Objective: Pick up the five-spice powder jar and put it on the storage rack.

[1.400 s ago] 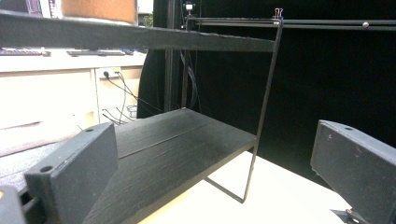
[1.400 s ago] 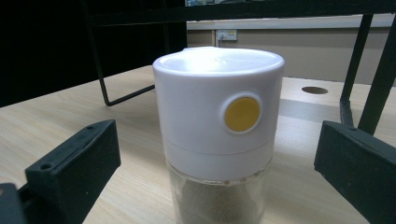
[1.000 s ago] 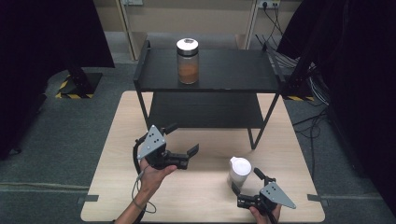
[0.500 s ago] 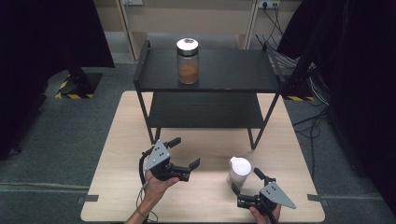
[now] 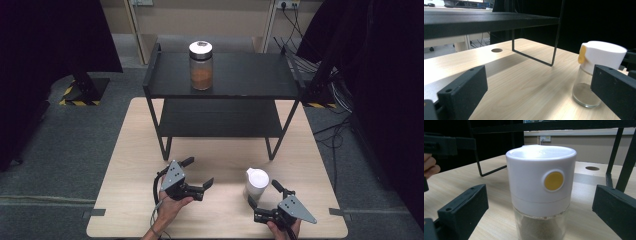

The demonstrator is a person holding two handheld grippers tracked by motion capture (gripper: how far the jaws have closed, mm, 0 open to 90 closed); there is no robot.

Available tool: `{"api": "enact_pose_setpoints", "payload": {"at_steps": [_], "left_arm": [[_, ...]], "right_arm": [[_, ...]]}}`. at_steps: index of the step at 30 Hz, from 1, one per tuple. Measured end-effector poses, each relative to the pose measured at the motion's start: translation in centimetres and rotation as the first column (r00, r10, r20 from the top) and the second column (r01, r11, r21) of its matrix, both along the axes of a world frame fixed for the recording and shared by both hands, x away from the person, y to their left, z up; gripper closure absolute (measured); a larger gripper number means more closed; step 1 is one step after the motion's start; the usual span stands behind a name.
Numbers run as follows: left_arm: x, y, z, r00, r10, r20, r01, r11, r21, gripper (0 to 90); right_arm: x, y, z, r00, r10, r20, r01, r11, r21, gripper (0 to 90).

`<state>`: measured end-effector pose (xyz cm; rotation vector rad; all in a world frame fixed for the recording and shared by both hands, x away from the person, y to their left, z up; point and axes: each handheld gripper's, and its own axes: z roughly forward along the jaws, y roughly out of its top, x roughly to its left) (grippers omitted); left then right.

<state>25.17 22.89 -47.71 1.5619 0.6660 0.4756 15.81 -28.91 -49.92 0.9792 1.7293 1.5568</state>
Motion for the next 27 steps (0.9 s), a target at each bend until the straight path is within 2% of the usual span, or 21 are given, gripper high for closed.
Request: {"api": "enact_pose_setpoints", "payload": {"at_steps": [5, 19, 22, 25, 27], "left_arm": [[-0.1, 0.5, -1.1, 0.9994, 0.024, -0.025, -0.025, 0.9992, -0.03, 0.3], [-0.2, -0.2, -2.5, 0.9974, 0.04, -0.059, -0.039, 0.999, 0.02, 0.3], [-0.4, -0.1, -2.6, 0.9975, 0.046, -0.054, -0.046, 0.9989, 0.012, 0.4], [-0.3, -0.1, -2.7, 0.9961, 0.048, -0.075, -0.047, 0.9988, 0.01, 0.4], [-0.5, -0.2, -2.7, 0.9964, 0.056, -0.063, -0.055, 0.9984, 0.013, 0.5]], "right_arm": [[0.0, 0.0, 0.0, 1.0, 0.004, 0.002, -0.004, 1.0, -0.006, 0.6], [0.1, -0.1, 0.1, 1.0, 0.008, 0.006, -0.008, 1.0, 0.002, 0.6], [0.1, -0.1, 0.1, 0.9999, 0.01, 0.006, -0.01, 1.0, 0.0, 0.6], [0.2, -0.1, 0.1, 0.9999, 0.012, 0.005, -0.012, 1.0, 0.003, 0.6], [0.2, -0.2, 0.1, 0.9999, 0.013, 0.005, -0.013, 1.0, 0.003, 0.6]]}}
